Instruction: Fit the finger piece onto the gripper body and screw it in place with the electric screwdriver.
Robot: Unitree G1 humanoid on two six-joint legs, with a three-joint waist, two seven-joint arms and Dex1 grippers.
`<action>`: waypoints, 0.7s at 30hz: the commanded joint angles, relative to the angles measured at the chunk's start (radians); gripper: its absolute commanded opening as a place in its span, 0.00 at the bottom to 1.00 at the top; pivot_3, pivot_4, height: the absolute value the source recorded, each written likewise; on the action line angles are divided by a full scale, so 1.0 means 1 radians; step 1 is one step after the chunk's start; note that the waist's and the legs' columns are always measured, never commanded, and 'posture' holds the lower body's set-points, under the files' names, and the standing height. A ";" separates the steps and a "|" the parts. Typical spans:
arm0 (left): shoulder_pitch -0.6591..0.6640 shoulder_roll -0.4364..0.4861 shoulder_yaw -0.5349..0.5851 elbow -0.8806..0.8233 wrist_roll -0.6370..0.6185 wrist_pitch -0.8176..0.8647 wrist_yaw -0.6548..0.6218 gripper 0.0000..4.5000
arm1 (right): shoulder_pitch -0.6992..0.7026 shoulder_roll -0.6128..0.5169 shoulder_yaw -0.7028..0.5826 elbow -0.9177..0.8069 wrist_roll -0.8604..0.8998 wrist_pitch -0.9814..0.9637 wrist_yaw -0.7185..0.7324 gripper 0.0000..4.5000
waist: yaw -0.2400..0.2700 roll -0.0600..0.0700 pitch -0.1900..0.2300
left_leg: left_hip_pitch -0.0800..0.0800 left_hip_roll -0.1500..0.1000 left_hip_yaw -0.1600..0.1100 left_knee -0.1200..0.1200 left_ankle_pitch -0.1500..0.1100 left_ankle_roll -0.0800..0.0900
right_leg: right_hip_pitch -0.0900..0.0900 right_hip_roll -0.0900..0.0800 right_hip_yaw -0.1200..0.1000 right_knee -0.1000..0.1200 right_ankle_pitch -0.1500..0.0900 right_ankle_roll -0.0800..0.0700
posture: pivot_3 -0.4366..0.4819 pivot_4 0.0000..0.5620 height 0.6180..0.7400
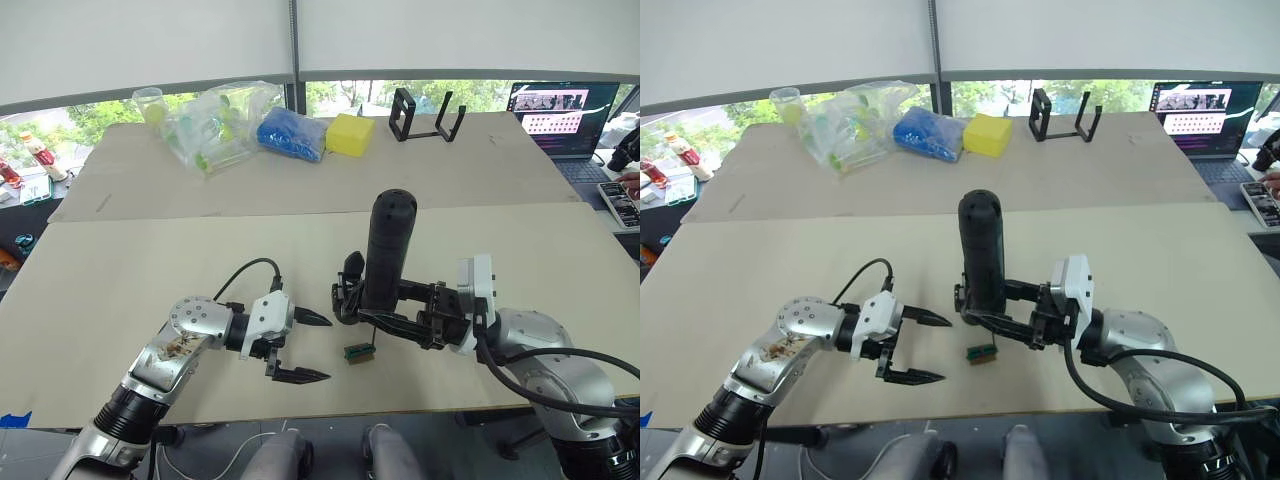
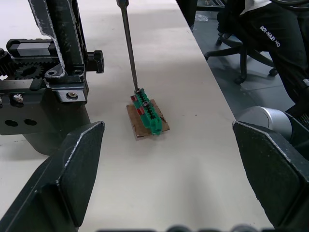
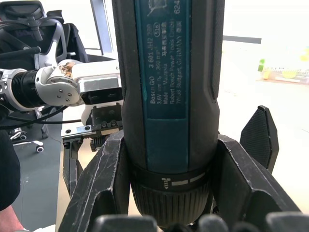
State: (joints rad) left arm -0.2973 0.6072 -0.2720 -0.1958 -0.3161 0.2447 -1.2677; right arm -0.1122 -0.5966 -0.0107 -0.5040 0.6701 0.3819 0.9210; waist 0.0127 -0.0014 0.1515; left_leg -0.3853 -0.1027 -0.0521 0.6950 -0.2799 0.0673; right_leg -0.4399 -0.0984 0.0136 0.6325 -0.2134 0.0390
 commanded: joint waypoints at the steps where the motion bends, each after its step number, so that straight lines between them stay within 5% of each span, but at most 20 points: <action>1: -0.013 0.004 0.008 -0.004 -0.004 -0.014 -0.001 1.00 | 0.011 0.001 -0.016 -0.051 0.016 -0.020 0.007 0.43 | 0.000 0.000 0.000 | 0.000 0.000 0.000 0.000 0.000 0.000 | 0.000 0.000 0.000 0.000 0.000 0.000 | 0.48 0.27 0.98; 21: 0.030 0.042 0.055 -0.047 -0.045 0.028 0.006 1.00 | -0.008 -0.010 -0.054 -0.076 0.046 -0.040 0.041 0.43 | -0.001 0.000 0.000 | 0.000 0.000 0.000 0.000 0.000 0.000 | 0.000 0.000 0.000 0.000 0.000 0.000 | 0.48 0.27 0.98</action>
State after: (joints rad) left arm -0.2751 0.6345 -0.2492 -0.1978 -0.3262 0.2674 -1.2609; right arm -0.0936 -0.5994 -0.0189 -0.5182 0.6573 0.3586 0.9488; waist 0.0115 -0.0014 0.1515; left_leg -0.3852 -0.1026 -0.0520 0.6949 -0.2799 0.0673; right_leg -0.4401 -0.0982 0.0137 0.6325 -0.2134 0.0391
